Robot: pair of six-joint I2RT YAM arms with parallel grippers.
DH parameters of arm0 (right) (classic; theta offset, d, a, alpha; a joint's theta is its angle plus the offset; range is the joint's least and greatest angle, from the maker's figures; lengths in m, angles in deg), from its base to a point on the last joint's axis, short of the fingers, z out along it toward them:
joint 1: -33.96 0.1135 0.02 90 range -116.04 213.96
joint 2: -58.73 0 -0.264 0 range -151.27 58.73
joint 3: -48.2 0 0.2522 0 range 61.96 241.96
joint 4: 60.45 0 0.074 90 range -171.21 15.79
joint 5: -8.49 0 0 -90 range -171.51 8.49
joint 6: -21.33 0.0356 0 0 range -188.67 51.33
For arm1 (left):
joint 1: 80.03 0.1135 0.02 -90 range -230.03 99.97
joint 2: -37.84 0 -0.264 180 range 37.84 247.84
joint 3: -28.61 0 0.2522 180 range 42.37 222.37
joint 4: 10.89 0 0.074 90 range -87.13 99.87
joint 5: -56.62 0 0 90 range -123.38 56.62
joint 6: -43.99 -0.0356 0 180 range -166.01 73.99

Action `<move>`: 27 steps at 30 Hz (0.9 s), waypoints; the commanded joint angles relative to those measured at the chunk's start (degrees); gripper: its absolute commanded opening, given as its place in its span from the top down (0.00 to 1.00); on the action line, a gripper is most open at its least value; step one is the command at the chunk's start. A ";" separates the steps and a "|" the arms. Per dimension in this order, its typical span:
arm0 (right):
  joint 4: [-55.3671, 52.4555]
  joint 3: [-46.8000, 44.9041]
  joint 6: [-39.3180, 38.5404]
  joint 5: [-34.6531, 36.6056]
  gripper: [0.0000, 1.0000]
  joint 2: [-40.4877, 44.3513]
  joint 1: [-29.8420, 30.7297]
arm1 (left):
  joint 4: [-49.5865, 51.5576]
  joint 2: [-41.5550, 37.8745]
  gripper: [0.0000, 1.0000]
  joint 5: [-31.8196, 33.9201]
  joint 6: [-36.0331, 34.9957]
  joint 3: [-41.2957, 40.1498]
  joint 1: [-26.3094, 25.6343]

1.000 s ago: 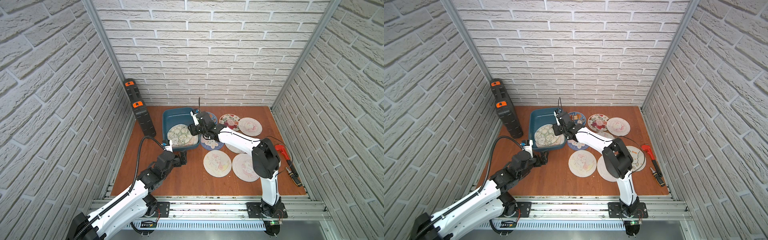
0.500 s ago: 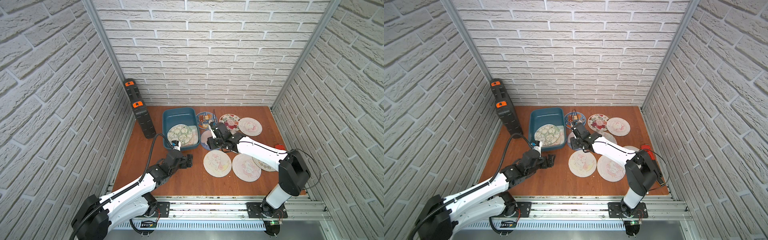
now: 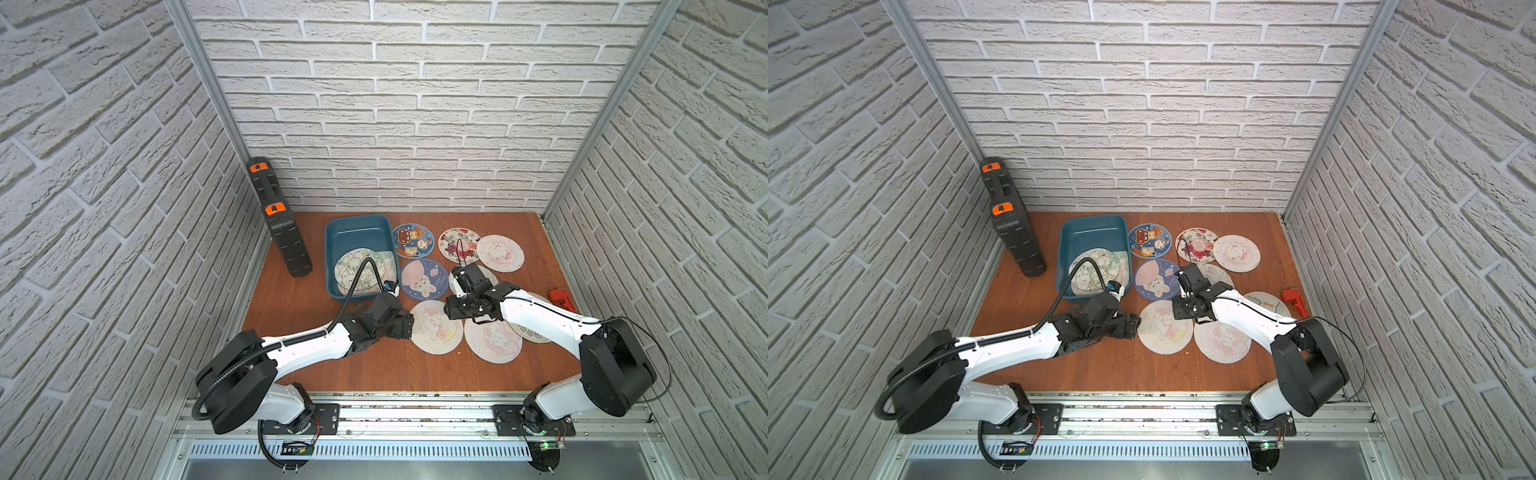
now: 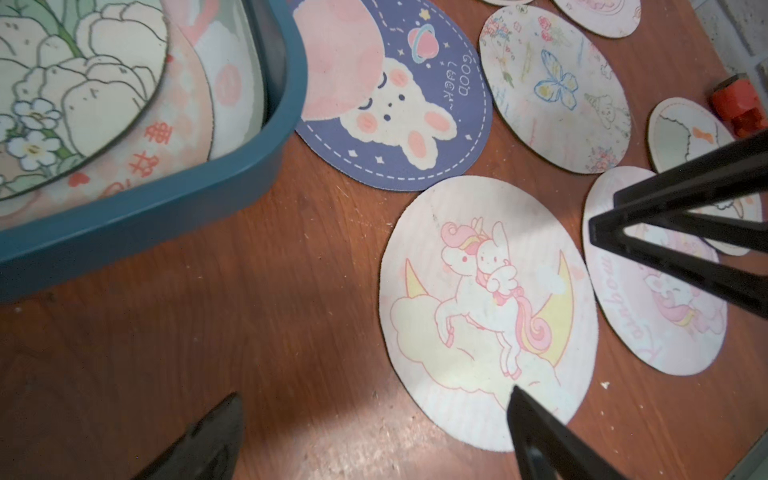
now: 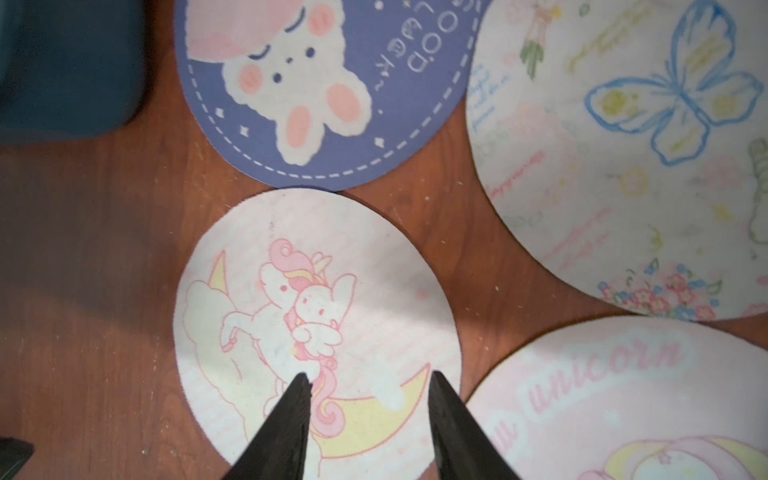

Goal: Put the coasters into the storage box
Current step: Pick up the coaster from the center of the board.

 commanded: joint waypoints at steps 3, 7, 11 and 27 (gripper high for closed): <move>0.70 -2.30 -0.24 -4.01 0.53 1.46 -3.49 | -3.41 4.71 0.02 -3.79 -1.73 2.18 -0.38; 2.01 -3.18 -0.50 -5.10 0.53 -0.17 -5.08 | -3.38 8.23 0.02 -6.58 -2.43 3.83 -0.65; 5.01 -4.47 -0.35 -8.25 0.53 -2.30 -6.54 | -3.76 10.91 0.03 -8.16 -2.71 4.71 -1.03; 7.30 -5.29 -1.66 -15.17 0.54 -10.67 -7.45 | -4.69 15.31 0.03 -9.79 -2.58 5.97 -1.89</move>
